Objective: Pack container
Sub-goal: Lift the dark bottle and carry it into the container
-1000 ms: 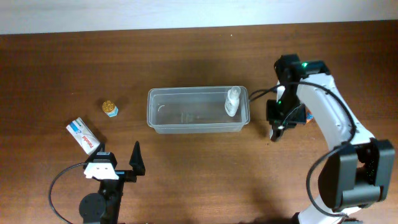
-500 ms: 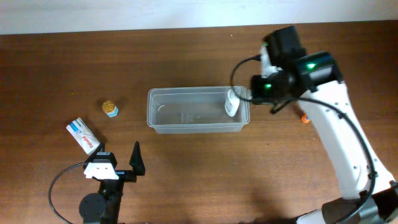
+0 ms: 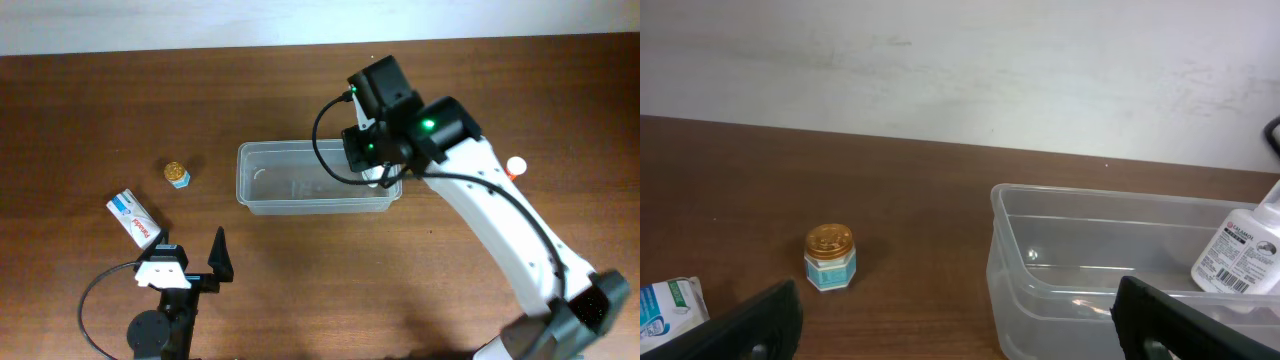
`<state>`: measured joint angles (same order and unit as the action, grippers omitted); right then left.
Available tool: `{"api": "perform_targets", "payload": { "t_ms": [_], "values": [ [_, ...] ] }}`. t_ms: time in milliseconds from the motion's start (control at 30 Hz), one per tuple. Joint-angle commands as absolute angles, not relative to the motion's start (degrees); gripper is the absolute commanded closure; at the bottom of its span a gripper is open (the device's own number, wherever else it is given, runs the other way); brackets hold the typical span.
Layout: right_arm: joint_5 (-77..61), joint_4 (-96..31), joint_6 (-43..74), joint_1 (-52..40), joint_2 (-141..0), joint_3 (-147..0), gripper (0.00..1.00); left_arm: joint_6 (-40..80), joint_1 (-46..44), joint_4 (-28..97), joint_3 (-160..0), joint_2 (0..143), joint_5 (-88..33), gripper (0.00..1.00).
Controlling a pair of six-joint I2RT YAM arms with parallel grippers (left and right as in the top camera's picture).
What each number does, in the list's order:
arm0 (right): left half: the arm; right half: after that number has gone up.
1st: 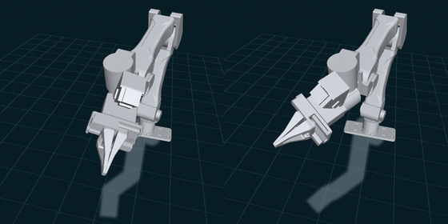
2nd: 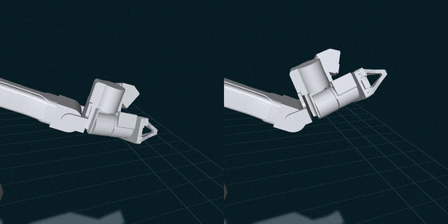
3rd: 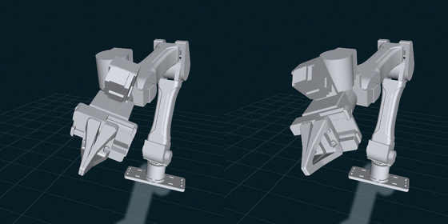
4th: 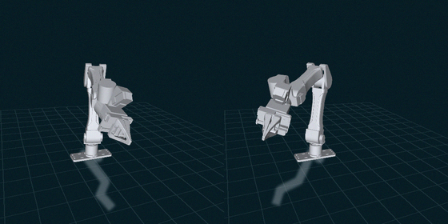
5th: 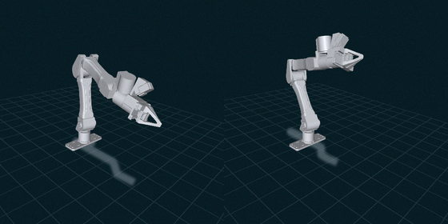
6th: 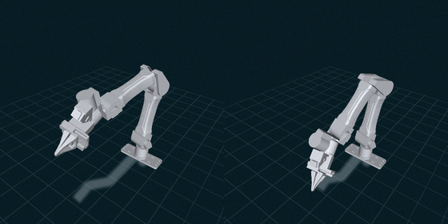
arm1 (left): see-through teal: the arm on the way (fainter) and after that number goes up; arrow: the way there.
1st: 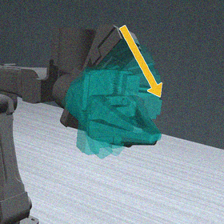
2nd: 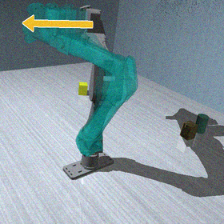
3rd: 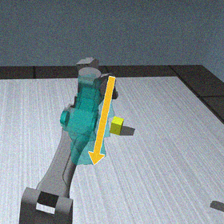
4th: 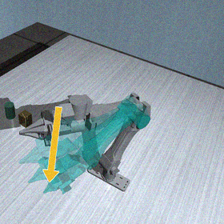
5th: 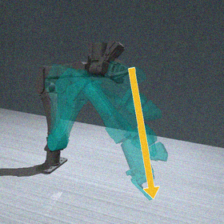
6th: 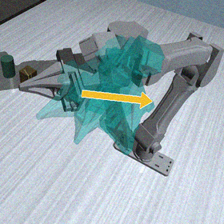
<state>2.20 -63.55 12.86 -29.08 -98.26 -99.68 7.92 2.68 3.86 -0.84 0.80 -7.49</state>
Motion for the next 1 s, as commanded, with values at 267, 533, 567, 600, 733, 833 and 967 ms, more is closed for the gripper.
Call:
{"api": "perform_targets", "payload": {
  "t_ms": [267,533,567,600,733,833,967],
  "values": [
    [3.5,-60.8,12.9,-29.3,-109.5,-100.9,0.85,7.2,2.9,3.9,-0.5,0.3,-7.2,0.01],
    [3.5,-59.3,12.9,-29.2,-113.9,-100.9,0.85,7.2,2.9,3.9,-0.5,0.3,-7.2,0.01],
    [3.5,-59.1,13.1,-29.2,-114.4,-100.9,0.85,7.2,2.9,3.9,-0.5,0.3,-7.2,0.01],
    [3.5,-58.9,13.1,-29.2,-114.8,-100.9,0.85,7.2,2.9,3.9,-0.5,0.3,-7.2,0.01],
    [3.7,-58.8,13.8,-29.0,-115.8,-100.9,0.85,7.2,2.9,3.9,-0.5,0.3,-7.2,0.01],
    [3.7,-58.9,14.3,-28.5,-116.2,-100.9,0.85,7.2,2.9,3.9,-0.5,0.3,-7.2,0.01],
    [3.7,-59.2,15.8,-27.2,-116.3,-100.9,0.85,7.2,2.9,3.9,-0.5,0.3,-7.3,0.01]
  ]
}}
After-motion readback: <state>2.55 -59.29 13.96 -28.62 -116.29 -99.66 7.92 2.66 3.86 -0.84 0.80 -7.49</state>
